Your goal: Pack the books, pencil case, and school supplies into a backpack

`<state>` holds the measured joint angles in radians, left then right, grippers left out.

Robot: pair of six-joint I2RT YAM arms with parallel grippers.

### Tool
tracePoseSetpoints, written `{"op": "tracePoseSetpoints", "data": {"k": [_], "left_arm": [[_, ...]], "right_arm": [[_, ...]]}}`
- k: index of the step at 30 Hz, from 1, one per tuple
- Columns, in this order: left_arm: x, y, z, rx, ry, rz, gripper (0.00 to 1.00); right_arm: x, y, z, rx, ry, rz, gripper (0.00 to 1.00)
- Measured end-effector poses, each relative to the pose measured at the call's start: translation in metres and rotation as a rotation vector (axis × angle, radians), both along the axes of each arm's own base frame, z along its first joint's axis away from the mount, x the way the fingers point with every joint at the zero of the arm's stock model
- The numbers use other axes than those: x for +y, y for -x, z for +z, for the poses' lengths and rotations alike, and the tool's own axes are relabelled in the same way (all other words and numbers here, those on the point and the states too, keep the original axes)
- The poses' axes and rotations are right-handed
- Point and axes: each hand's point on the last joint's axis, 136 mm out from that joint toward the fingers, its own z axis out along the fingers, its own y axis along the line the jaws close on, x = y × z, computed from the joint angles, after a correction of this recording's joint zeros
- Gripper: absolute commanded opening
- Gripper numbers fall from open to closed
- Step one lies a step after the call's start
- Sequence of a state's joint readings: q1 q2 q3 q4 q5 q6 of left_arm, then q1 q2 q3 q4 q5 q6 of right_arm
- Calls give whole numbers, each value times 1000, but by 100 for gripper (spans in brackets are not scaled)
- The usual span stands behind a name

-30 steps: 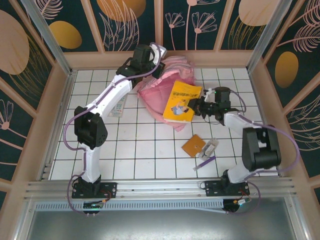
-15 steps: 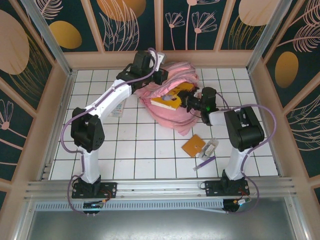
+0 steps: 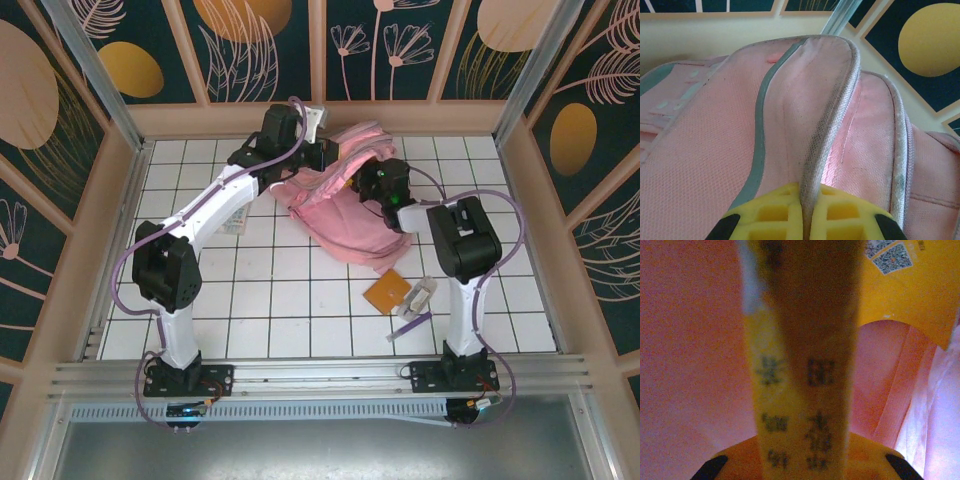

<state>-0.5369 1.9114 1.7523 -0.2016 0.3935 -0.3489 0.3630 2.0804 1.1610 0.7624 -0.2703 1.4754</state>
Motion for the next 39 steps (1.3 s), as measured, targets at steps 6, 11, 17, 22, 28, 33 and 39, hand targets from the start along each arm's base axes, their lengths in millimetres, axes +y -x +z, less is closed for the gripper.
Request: {"op": "tracePoseSetpoints", "data": {"k": [6, 11, 17, 22, 28, 33, 39], "left_arm": [[2, 2, -2, 5, 11, 9, 0], [3, 4, 4, -8, 15, 14, 0], [3, 7, 16, -33, 30, 11, 0], [4, 9, 24, -50, 40, 11, 0], [4, 10, 23, -45, 40, 8, 0], [3, 12, 19, -28, 46, 1, 0], [2, 13, 17, -24, 43, -1, 0]], "right_arm": [[11, 2, -17, 52, 59, -87, 0], [13, 8, -5, 56, 74, -76, 0], [7, 18, 48, -27, 127, -64, 0], [9, 14, 62, -125, 143, -47, 0], [13, 8, 29, -128, 234, -14, 4], [10, 7, -19, -50, 315, -6, 16], [9, 21, -56, 146, 265, -2, 42]]}}
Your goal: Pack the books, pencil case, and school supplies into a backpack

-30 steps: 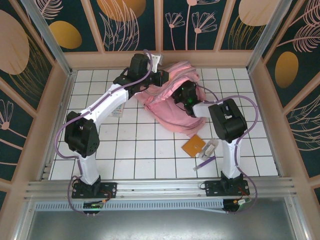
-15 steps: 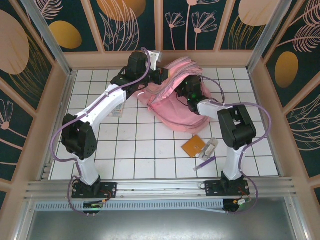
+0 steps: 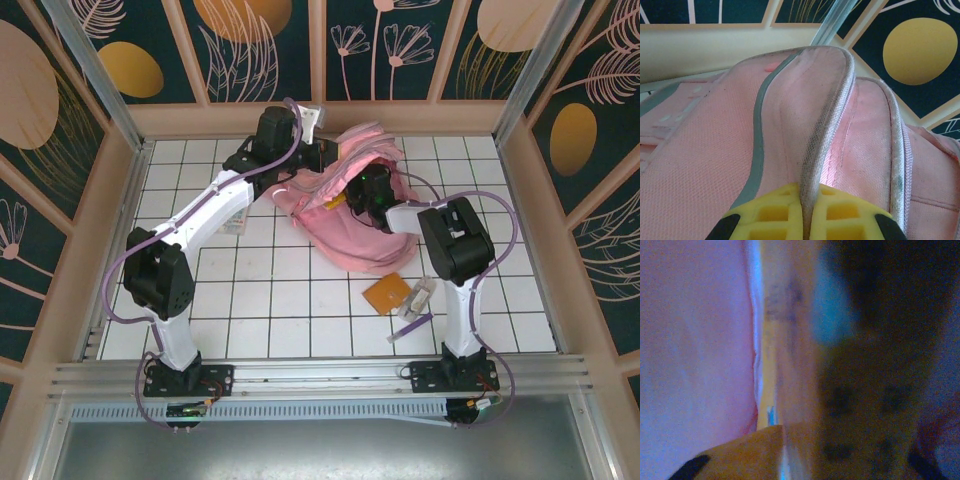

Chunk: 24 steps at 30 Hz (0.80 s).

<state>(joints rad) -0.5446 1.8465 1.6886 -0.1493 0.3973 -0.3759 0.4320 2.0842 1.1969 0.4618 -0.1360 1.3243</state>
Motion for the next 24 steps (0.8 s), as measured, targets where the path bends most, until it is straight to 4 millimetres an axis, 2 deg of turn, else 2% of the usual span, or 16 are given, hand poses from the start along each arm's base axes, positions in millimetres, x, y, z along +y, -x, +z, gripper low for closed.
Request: {"op": "tracePoseSetpoints", "data": {"k": [4, 11, 12, 14, 17, 21, 24], "left_arm": [[-2, 2, 0, 2, 4, -11, 0], [-2, 2, 0, 1, 2, -8, 0], [-2, 2, 0, 1, 2, -8, 0], [-1, 2, 0, 1, 2, -8, 0], [-2, 2, 0, 1, 2, -8, 0], [-1, 1, -1, 3, 2, -7, 0], [-1, 1, -1, 3, 1, -7, 0]], "right_arm": [[1, 8, -2, 79, -46, -12, 52], [-3, 14, 29, 87, -136, 10, 52], [-5, 16, 30, 84, -143, 17, 45], [-11, 21, 32, 71, -154, 31, 24], [-15, 24, 35, 39, -165, 64, 2], [-6, 17, 48, -31, -211, 115, 0], [8, 14, 53, -79, -236, 155, 0]]}}
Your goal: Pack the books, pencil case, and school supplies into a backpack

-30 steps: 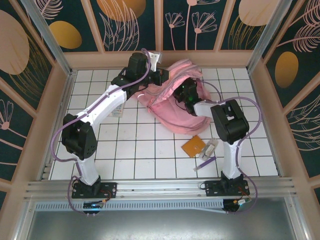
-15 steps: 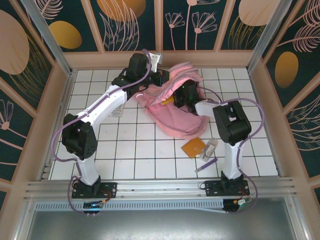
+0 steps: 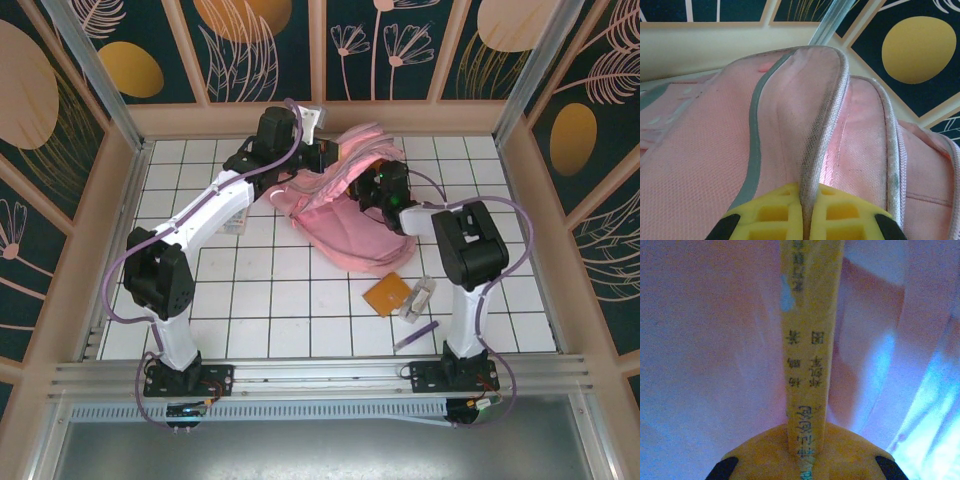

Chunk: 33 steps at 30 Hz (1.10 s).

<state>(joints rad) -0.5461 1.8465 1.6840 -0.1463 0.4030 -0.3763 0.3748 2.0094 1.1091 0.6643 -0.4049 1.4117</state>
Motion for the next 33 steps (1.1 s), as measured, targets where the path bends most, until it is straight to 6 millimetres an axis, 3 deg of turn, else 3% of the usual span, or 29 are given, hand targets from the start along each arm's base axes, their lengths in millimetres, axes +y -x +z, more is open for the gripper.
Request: {"op": "tracePoseSetpoints", "data": {"k": [8, 9, 12, 14, 18, 22, 28, 31, 33], "left_arm": [[2, -2, -3, 12, -1, 16, 0], [3, -2, -4, 13, -2, 18, 0], [4, -4, -6, 15, -6, 26, 0], [5, -4, -6, 16, -7, 26, 0], [3, -2, -9, 15, -3, 17, 0], [1, 1, -16, 21, -5, 1, 0], [-2, 6, -23, 15, -20, -36, 0], [-8, 13, -27, 8, -19, -110, 27], [-14, 21, -27, -5, -10, -179, 38]], "right_arm": [[33, -7, 3, -120, 39, 89, 0], [34, -8, -1, -129, 49, 96, 4], [33, -7, -19, -109, 86, 107, 31], [30, -4, -34, -70, 126, 112, 40], [20, 5, -50, -12, 191, 106, 46], [-10, 19, -32, 3, 238, 78, 53], [-94, 51, 11, -19, 291, -36, 53], [-134, 69, 16, -7, 341, -93, 53], [-159, 79, 15, 13, 381, -130, 53]]}}
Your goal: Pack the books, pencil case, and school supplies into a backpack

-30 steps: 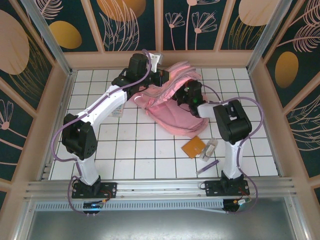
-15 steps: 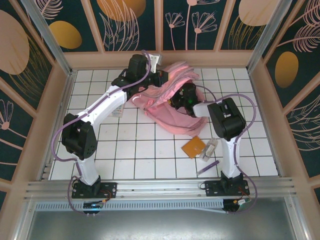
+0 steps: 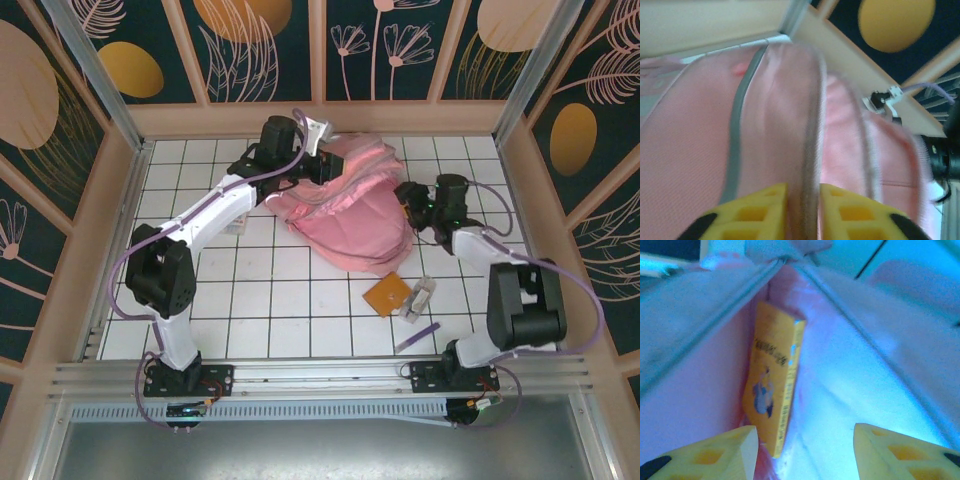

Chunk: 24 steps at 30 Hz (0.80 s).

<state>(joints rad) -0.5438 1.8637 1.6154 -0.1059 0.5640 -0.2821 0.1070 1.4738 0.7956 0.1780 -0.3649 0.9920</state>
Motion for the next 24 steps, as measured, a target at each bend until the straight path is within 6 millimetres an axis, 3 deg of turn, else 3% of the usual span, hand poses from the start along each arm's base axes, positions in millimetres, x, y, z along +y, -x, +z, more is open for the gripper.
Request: {"op": "tracePoseSetpoints", "data": {"k": [5, 8, 10, 12, 14, 16, 18, 20, 24], "left_arm": [[-5, 14, 1, -92, -35, -115, 43], [6, 14, 4, -128, -69, -111, 43], [24, 7, 11, -146, -80, -58, 44], [49, -5, 14, -159, -92, 19, 44], [79, -23, 10, -168, -114, 116, 43], [100, -41, -3, -165, -146, 190, 40], [107, -57, -26, -145, -180, 227, 39], [102, -67, -62, -102, -213, 223, 38], [94, -64, -136, -5, -305, 198, 38]], "right_arm": [[-55, 14, 2, 28, 145, -89, 53], [-64, 14, 12, 14, 246, -66, 53], [-59, 8, 27, -25, 313, -14, 53], [-44, 0, 43, -70, 373, 58, 52], [-14, -7, 56, -125, 412, 158, 51], [16, -5, 55, -151, 419, 249, 50], [50, 7, 40, -142, 406, 357, 48], [74, 22, 15, -100, 386, 441, 47], [82, 38, -40, 26, 376, 498, 47]]}}
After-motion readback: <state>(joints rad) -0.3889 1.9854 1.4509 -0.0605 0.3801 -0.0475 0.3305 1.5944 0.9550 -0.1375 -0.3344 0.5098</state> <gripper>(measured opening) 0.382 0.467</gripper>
